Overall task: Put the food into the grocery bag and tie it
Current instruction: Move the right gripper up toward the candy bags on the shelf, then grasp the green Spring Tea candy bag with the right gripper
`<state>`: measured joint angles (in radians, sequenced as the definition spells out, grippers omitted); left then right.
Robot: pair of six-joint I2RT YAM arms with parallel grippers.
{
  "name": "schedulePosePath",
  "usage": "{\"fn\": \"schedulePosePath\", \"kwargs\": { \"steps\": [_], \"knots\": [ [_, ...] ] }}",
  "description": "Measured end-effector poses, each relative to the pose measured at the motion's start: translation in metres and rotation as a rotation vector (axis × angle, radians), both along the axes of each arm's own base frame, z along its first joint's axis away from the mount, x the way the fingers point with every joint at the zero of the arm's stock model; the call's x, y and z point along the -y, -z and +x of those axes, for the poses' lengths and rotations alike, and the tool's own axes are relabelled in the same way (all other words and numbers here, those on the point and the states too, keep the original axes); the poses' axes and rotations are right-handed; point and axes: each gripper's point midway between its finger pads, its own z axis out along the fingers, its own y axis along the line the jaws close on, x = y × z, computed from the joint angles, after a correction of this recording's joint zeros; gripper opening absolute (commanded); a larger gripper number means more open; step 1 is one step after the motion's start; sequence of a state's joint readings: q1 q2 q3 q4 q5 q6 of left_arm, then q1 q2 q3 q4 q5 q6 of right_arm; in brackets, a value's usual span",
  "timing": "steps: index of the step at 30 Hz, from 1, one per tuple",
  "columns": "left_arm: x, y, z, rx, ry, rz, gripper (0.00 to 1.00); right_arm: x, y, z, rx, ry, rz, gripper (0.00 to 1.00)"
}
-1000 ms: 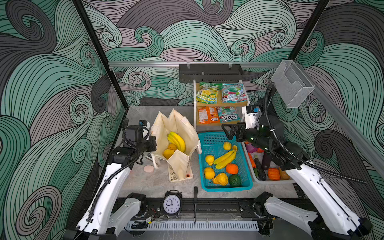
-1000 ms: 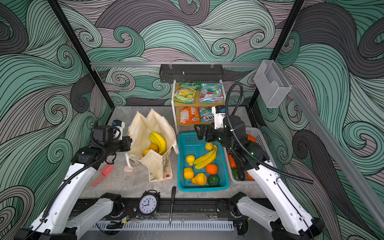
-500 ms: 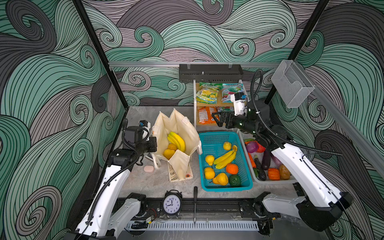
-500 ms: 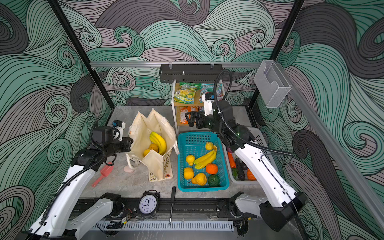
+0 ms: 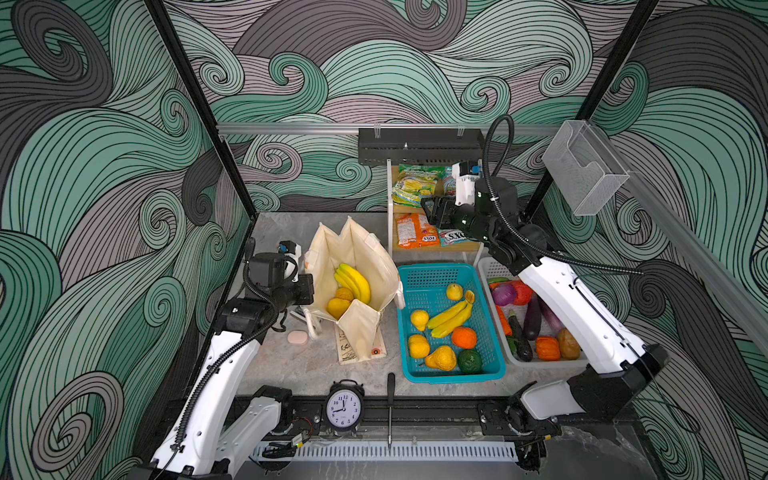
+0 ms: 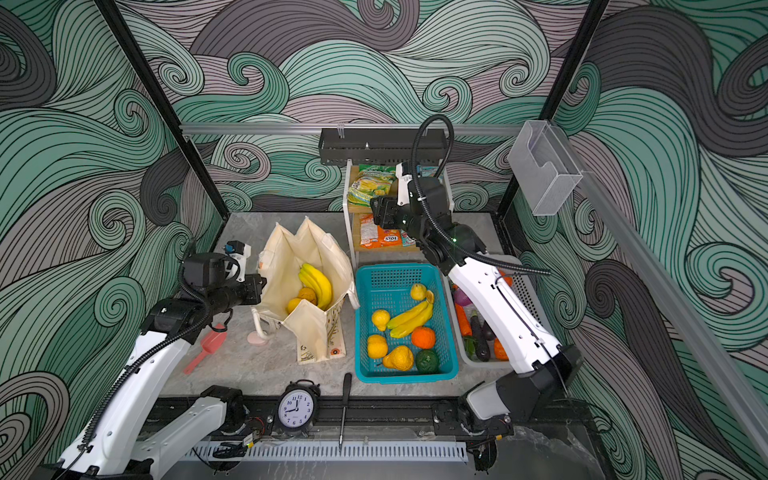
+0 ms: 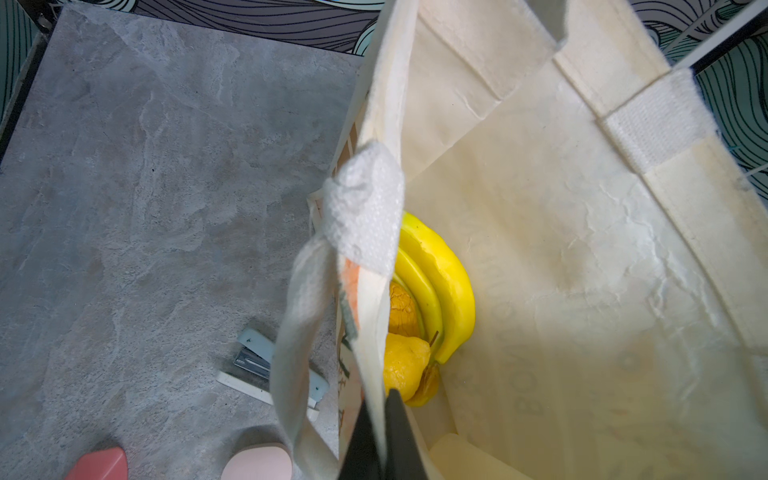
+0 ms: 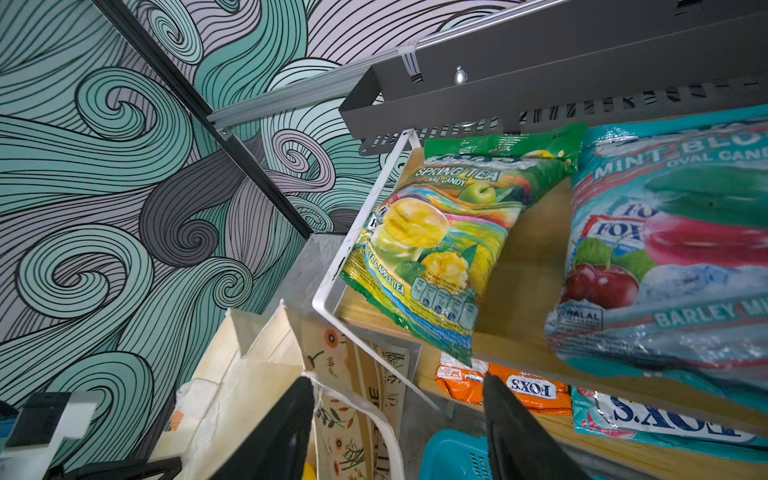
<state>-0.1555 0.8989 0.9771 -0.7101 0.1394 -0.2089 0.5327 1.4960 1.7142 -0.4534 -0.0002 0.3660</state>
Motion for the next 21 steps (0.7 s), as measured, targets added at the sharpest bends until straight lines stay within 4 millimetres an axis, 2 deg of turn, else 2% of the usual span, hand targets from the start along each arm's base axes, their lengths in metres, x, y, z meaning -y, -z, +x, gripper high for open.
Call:
{"fn": "schedulePosePath", "kwargs": {
  "steps": [4, 11, 21],
  "knots": [
    [0.000, 0.000, 0.000, 0.001, 0.000, 0.000, 0.00, -0.004, 0.006, 0.015, -0.016, 0.019, -0.031, 0.60],
    [0.000, 0.000, 0.000, 0.002, 0.002, 0.003, 0.00, 0.000, 0.024, 0.024, -0.060, 0.047, -0.075, 0.57],
    [0.000, 0.000, 0.000, 0.002, 0.004, 0.005, 0.00, -0.008, 0.033, 0.040, -0.091, 0.036, -0.058, 0.50]
  ]
}}
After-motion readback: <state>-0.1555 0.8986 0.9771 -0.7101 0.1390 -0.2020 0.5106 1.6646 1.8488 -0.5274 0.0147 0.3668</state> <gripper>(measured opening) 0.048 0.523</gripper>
